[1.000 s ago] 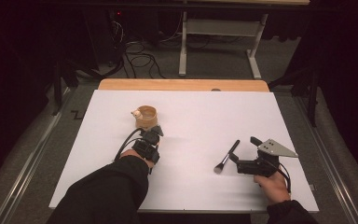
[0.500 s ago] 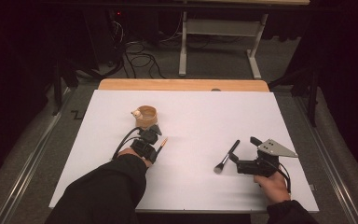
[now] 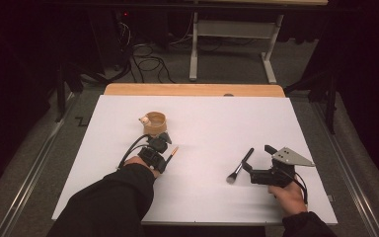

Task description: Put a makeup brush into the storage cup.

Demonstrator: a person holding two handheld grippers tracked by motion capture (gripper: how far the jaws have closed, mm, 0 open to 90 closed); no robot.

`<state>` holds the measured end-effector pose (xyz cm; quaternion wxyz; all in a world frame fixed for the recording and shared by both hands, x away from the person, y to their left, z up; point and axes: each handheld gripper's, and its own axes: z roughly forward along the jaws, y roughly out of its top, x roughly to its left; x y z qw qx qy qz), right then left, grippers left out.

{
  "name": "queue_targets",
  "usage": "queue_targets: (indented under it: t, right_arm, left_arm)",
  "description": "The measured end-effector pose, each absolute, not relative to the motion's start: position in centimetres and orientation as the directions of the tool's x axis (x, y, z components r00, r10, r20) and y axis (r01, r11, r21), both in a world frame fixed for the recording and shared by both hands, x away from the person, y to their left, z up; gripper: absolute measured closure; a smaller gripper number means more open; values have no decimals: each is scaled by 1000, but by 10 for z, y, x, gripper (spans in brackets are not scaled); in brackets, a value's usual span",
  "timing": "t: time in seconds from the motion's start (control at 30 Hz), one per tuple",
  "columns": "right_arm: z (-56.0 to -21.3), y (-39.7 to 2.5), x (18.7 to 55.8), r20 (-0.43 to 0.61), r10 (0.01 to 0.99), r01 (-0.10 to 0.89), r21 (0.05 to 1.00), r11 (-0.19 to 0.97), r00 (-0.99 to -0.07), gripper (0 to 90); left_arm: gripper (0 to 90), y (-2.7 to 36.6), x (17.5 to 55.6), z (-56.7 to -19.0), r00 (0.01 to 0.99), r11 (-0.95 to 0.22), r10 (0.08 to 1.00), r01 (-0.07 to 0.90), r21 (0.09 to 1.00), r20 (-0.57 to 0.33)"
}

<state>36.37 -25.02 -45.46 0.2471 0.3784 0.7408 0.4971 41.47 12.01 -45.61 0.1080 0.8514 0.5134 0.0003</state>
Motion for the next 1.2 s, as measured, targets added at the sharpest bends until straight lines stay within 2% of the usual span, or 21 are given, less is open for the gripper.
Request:
queue_targets:
  t: [0.5, 0.83, 1.2]
  right_arm:
    - [-455, -251, 364, 13, 806, 321, 921, 221, -591, 6]
    - [-456, -251, 365, 13, 807, 323, 920, 221, -590, 6]
    - [-456, -251, 365, 8, 808, 320, 920, 225, -590, 6]
  left_arm:
    - [842, 119, 411, -455, 519, -496, 851, 844, 205, -79]
    - [842, 115, 405, -452, 540, -508, 834, 832, 225, -113]
    - [843, 127, 401, -445, 538, -489, 832, 826, 282, -133]
